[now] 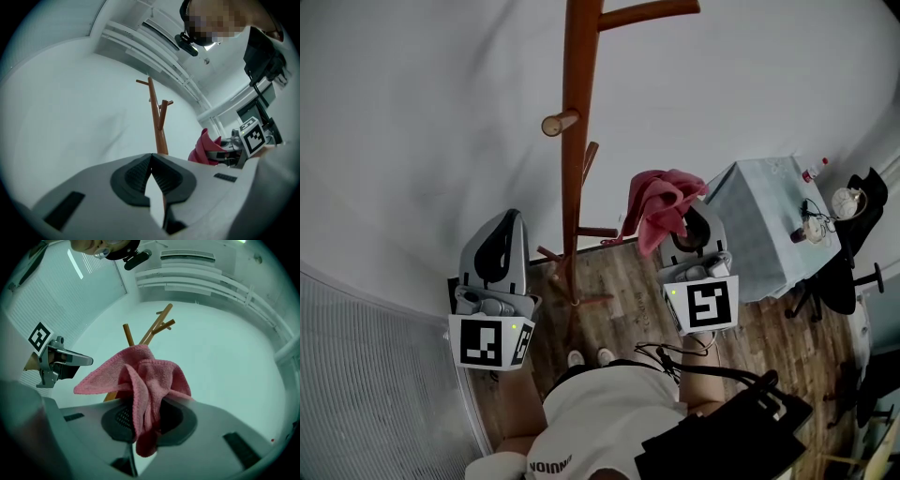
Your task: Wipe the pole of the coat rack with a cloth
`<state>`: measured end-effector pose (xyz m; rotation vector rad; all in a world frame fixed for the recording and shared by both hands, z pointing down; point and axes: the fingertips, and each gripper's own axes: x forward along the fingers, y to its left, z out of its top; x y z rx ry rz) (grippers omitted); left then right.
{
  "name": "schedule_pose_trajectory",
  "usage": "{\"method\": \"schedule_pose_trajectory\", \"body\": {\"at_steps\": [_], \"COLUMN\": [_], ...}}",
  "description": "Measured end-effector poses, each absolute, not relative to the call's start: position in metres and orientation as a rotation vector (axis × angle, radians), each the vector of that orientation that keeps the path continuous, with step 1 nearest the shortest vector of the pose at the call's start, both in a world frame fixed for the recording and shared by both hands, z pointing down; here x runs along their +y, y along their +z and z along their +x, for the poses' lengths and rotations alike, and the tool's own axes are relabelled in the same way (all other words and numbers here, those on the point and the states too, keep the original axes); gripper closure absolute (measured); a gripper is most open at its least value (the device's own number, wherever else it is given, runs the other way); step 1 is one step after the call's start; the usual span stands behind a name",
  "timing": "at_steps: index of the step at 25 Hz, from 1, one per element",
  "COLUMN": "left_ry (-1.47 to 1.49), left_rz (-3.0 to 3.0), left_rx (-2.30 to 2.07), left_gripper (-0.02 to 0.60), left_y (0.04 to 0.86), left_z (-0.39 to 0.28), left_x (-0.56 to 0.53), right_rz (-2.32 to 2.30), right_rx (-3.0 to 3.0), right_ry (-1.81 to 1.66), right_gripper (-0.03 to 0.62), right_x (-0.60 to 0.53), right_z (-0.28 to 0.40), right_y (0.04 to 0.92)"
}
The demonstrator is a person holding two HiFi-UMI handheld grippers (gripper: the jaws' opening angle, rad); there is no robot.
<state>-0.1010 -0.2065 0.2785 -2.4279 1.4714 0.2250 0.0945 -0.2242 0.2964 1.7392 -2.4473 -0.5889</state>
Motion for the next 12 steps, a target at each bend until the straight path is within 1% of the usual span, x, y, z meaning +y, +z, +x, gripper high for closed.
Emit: {"method": "schedule_pose_trajectory", "body": {"at_steps": [12], "left_ry": [0.219], "left_rz": [-2.441], "left_rx": [1.452], "left_gripper": [0.568], "left_y": [0.275], "left_z": [-0.100], "left_x": [-0.210], "right_rz": [1.818], "right_rx": [-2.540], "right_ry": [-0.645], "right_gripper": [0.511], "right_x": [-0.223], "right_z": [0.087], "right_y": [0.273]}}
